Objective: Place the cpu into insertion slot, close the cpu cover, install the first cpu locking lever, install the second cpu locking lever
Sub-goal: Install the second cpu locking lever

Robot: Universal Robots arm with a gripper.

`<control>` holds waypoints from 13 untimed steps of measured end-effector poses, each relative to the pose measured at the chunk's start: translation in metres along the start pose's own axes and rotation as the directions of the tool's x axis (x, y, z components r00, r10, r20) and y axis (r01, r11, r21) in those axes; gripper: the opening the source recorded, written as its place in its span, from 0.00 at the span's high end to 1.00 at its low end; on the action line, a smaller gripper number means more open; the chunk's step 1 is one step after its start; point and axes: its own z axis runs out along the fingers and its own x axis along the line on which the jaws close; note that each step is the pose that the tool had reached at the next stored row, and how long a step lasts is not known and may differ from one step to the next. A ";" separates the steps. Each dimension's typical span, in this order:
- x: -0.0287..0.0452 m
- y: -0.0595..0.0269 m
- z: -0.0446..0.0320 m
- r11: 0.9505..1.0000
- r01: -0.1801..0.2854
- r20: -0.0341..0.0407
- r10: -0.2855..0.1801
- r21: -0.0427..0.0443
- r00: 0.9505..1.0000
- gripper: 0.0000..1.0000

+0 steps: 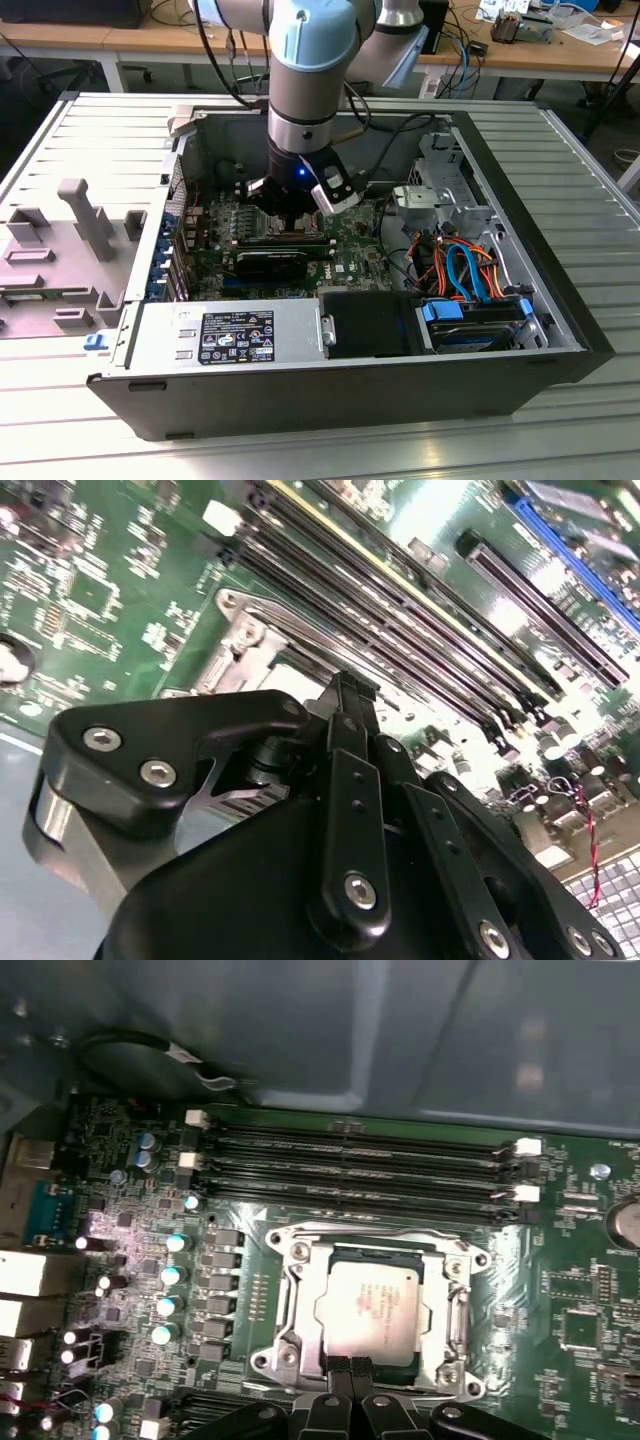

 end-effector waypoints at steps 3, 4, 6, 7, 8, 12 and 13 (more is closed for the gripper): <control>-0.0012 0.0008 -0.0084 1.000 0.000 0.000 0.000 0.000 1.000 0.89; -0.0010 0.0012 -0.0121 1.000 0.000 -0.001 0.000 0.000 1.000 0.89; -0.0004 0.0026 -0.0251 1.000 0.000 -0.001 0.000 0.000 1.000 0.89; -0.0003 0.0030 -0.0282 1.000 0.000 -0.001 0.000 0.000 1.000 0.89; -0.0001 0.0034 -0.0316 1.000 0.000 0.000 0.000 0.000 1.000 0.89; 0.0006 0.0049 -0.0458 1.000 0.000 -0.001 0.000 0.000 1.000 0.89; 0.0008 0.0054 -0.0503 1.000 0.000 -0.001 0.000 0.000 1.000 0.89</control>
